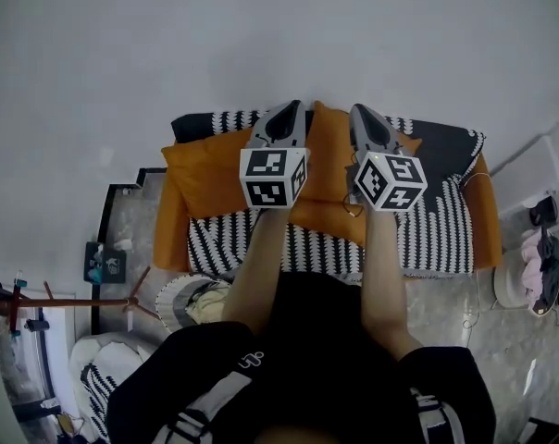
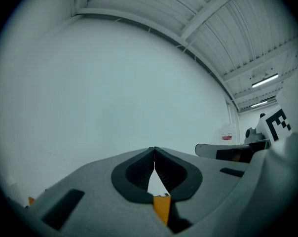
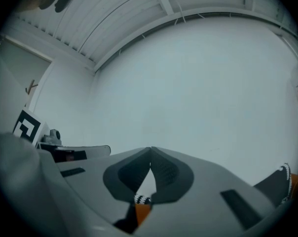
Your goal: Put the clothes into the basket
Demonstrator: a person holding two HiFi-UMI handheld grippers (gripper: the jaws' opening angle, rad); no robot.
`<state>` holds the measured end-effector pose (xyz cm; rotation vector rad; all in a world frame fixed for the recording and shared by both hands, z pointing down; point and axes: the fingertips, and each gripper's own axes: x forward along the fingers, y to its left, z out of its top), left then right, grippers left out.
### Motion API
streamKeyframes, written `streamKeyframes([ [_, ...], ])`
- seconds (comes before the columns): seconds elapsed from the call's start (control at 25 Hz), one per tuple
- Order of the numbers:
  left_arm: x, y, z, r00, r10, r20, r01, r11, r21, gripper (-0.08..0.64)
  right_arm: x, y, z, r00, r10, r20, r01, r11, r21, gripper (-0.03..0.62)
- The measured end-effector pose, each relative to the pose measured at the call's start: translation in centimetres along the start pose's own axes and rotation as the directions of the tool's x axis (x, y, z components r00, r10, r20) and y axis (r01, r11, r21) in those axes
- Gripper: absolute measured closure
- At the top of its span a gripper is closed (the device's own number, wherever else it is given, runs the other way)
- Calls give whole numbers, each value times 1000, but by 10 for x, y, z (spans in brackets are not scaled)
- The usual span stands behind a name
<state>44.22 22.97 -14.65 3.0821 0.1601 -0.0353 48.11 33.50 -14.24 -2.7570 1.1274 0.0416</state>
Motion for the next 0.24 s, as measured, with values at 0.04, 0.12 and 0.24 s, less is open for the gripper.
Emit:
streamKeyframes([
  [0.04,0,0,0,1000,1,1,-1,1000,0,551,1,1,0,1000,3,-1,-3,1000,-3,580],
  [0.12,0,1,1,1000,3,4,-3,1000,-2,551,1,1,1,1000,8,1,-8,1000,-7,580],
  [0.24,1,1,1,1000,-1,5,1,1000,0,551,3,0,2,1000,7,7,-7,1000,-8,580],
])
